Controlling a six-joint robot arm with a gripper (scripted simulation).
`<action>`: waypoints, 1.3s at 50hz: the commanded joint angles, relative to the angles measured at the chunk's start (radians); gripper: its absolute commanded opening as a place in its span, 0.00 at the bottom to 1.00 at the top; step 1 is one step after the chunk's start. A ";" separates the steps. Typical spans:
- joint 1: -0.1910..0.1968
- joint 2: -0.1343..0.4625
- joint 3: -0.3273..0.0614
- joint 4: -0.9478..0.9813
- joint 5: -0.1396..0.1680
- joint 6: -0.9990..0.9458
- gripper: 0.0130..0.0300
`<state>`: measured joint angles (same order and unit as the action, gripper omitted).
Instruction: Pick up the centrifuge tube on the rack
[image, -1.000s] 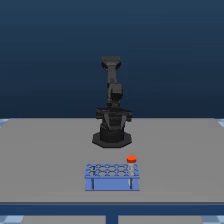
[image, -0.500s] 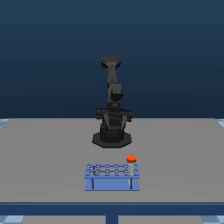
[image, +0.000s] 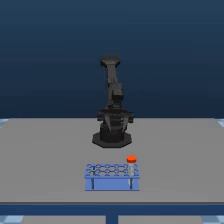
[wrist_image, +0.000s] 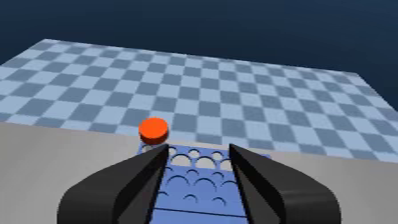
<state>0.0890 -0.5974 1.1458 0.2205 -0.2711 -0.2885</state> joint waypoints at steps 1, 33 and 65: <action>0.024 0.022 -0.015 0.072 -0.001 -0.070 1.00; 0.137 0.234 -0.178 0.586 -0.001 -0.466 1.00; 0.185 0.389 -0.332 0.989 0.015 -0.790 1.00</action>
<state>0.2696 -0.2136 0.8200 1.1886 -0.2586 -1.0467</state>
